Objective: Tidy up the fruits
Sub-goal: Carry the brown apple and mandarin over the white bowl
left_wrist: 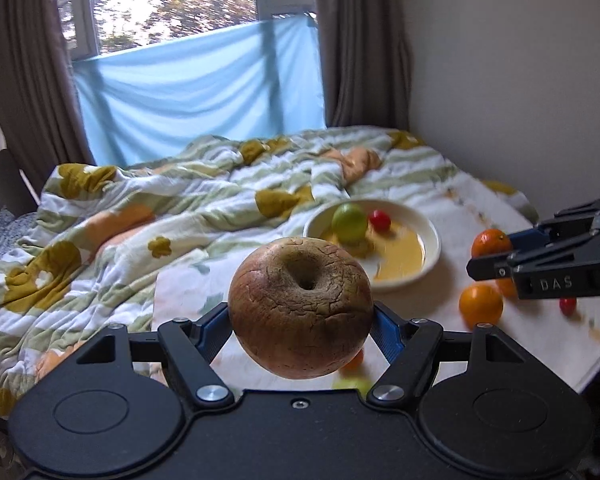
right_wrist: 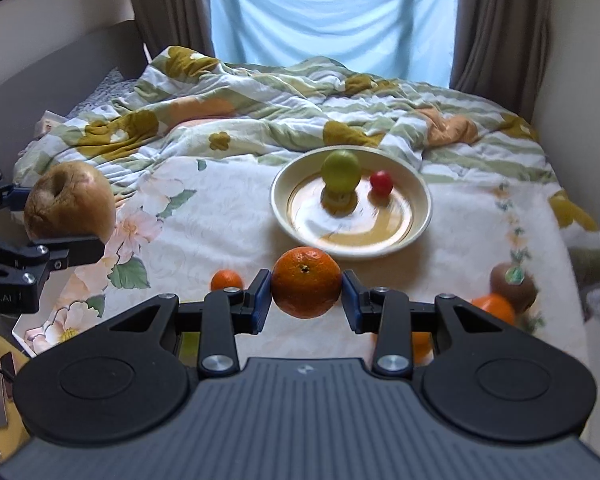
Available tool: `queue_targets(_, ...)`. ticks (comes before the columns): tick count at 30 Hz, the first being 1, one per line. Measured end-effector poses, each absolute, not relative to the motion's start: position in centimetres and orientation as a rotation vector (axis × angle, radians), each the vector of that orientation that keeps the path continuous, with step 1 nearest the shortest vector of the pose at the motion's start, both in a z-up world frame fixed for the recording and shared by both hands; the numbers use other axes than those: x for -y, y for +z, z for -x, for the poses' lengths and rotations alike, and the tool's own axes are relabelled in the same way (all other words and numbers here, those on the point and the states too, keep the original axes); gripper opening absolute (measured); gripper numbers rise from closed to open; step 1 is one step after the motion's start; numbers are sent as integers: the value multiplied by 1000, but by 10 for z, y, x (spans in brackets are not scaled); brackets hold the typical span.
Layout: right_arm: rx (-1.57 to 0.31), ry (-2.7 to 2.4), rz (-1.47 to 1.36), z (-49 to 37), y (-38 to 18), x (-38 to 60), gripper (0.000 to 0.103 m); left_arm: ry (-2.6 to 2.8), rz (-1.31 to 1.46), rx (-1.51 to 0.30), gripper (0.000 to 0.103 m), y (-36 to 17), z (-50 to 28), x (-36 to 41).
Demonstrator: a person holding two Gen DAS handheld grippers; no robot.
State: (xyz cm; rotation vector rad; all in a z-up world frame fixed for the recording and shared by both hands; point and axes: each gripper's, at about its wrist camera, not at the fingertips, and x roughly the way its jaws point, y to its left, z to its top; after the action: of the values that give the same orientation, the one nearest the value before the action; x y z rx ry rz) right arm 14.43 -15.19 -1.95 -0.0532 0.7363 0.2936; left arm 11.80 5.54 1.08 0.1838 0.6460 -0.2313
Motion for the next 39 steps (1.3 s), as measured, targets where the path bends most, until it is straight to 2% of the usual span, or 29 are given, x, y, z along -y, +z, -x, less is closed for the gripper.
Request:
queue_targets(8,-709,365,121,-182,7,193,53,-165,-124,-619,77,25,-149,-10)
queue_targets(17,-699,427,144,-240,15,223,53,-138,-61,-653,77,15,-204,17)
queue_targets(30,-779,390,70,-308,-20,233,53,-184,-65,-783,77,-45,-292,39)
queue_targets(39,-847,340,58,-340,-48,238,53,-221,-77,-870,77,-88,-323,45)
